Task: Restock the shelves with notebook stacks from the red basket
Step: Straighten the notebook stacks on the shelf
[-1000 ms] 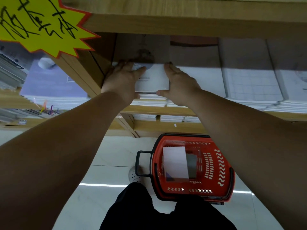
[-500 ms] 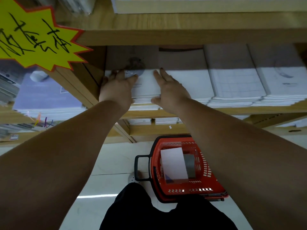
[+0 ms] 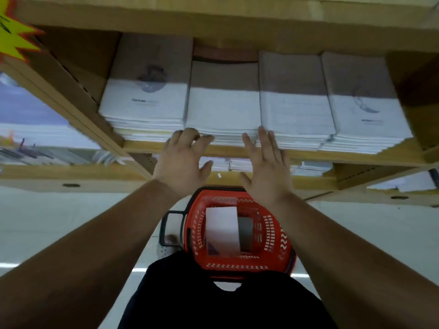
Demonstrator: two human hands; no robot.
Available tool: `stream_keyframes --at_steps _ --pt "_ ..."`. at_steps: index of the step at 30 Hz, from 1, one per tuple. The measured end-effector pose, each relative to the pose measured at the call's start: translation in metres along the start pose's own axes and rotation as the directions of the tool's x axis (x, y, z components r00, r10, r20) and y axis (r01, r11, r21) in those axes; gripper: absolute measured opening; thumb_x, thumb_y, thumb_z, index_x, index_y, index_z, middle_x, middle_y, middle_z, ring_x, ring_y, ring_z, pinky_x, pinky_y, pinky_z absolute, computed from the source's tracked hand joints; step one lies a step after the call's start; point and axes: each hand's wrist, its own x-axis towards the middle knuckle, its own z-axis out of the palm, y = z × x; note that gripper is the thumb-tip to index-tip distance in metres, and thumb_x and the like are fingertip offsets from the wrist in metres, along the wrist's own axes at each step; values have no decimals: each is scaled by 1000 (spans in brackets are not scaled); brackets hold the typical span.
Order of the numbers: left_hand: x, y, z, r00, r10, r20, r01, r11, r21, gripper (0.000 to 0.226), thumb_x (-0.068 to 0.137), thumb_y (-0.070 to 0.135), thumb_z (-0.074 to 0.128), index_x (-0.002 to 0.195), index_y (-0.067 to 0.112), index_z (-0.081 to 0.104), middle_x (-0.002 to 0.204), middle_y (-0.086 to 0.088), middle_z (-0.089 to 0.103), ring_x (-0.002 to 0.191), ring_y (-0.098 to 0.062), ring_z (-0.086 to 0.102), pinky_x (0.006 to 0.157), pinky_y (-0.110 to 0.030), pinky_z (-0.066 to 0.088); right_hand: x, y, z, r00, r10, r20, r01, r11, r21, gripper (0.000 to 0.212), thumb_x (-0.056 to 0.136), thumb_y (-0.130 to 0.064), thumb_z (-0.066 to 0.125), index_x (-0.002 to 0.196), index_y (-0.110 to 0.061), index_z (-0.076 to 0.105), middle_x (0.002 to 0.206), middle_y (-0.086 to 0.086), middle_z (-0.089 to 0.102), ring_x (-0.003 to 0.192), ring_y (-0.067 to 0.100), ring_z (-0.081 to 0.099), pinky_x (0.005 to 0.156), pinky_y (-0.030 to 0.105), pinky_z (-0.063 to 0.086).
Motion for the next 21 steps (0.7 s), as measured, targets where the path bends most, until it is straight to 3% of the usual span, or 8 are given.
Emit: stream_keyframes --at_steps 3,6,9,15,17,21 --pt "-33 34 55 963 -194 185 189 981 44 60 79 43 63 133 19 57 123 -15 56 110 -40 54 88 -55 51 -28 43 44 991 -82 107 80 996 26 95 90 -46 62 161 -35 1 169 10 -13 157 31 -7 124 53 12" --pt "-69 62 99 822 -381 424 353 924 147 72 82 47 69 145 26 41 142 -11 43 128 -35 42 103 -49 43 -54 83 80 949 -129 288 127 992 25 97 94 -46 60 159 -37 -11 166 7 -26 155 31 -18 125 54 7" --pt "-101 78 142 721 -467 512 430 881 198 82 83 51 69 150 27 29 149 -10 36 134 -34 38 108 -48 41 -76 112 117 909 -120 398 123 992 17 93 95 -48 56 159 -39 -11 166 6 -26 155 31 -20 125 56 8" --pt "-152 67 271 600 -487 634 480 854 201 88 85 58 64 154 31 16 157 -9 27 143 -34 29 114 -49 34 -101 139 234 820 -38 571 43 999 5 91 95 -46 58 159 -42 -6 168 4 -22 156 29 -16 125 56 11" --pt "-164 57 316 564 -464 683 450 866 218 84 88 51 65 155 32 17 158 -11 24 142 -36 28 114 -49 32 -100 144 283 794 -38 606 41 999 9 92 94 -45 61 160 -40 -3 169 4 -17 157 29 -10 124 56 15" --pt "-176 38 408 569 -415 710 353 903 245 86 91 28 67 157 31 12 162 -14 18 143 -37 27 113 -49 34 -87 155 380 796 -16 605 26 1000 -8 90 94 -46 62 160 -40 3 170 6 -11 157 31 -2 123 57 18"
